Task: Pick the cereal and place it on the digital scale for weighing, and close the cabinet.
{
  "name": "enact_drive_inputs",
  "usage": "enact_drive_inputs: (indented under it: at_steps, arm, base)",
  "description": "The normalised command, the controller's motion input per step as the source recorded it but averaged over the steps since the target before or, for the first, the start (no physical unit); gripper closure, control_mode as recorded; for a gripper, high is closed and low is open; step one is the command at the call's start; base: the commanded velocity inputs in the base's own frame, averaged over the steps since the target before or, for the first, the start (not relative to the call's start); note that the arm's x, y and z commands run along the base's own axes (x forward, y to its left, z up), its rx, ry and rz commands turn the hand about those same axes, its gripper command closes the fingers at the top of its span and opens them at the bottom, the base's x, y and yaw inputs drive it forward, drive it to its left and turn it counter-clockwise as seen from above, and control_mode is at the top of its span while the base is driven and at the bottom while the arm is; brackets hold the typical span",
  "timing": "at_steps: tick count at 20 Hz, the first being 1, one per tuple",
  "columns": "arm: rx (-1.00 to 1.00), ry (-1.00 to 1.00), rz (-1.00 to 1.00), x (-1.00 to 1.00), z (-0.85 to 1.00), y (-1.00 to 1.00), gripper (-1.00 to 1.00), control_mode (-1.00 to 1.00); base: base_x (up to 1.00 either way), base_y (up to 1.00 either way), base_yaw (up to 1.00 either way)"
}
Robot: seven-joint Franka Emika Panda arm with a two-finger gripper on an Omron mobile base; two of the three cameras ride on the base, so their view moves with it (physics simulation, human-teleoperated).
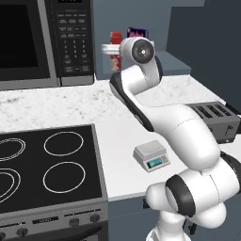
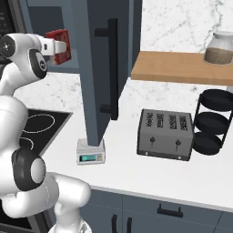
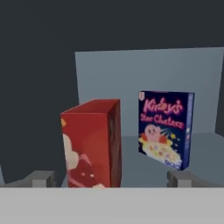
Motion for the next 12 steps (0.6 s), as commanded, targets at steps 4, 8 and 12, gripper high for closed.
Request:
enact_drive_inputs:
  at_steps: [4,8,12]
  arm:
    - [0.0,0.0,0.0,0.23,0.0,0.08,-1.0,-1.0]
    - [0.0,0.0,0.0,0.19,0.0,0.0,-1.0,-1.0]
    - [0.0,0.0,0.0,0.13,0.0,0.04,-1.0,-1.0]
  base:
    - [0.0,0.0,0.0]
    - [0.0,0.0,0.0]
    - [0.0,0.0,0.0]
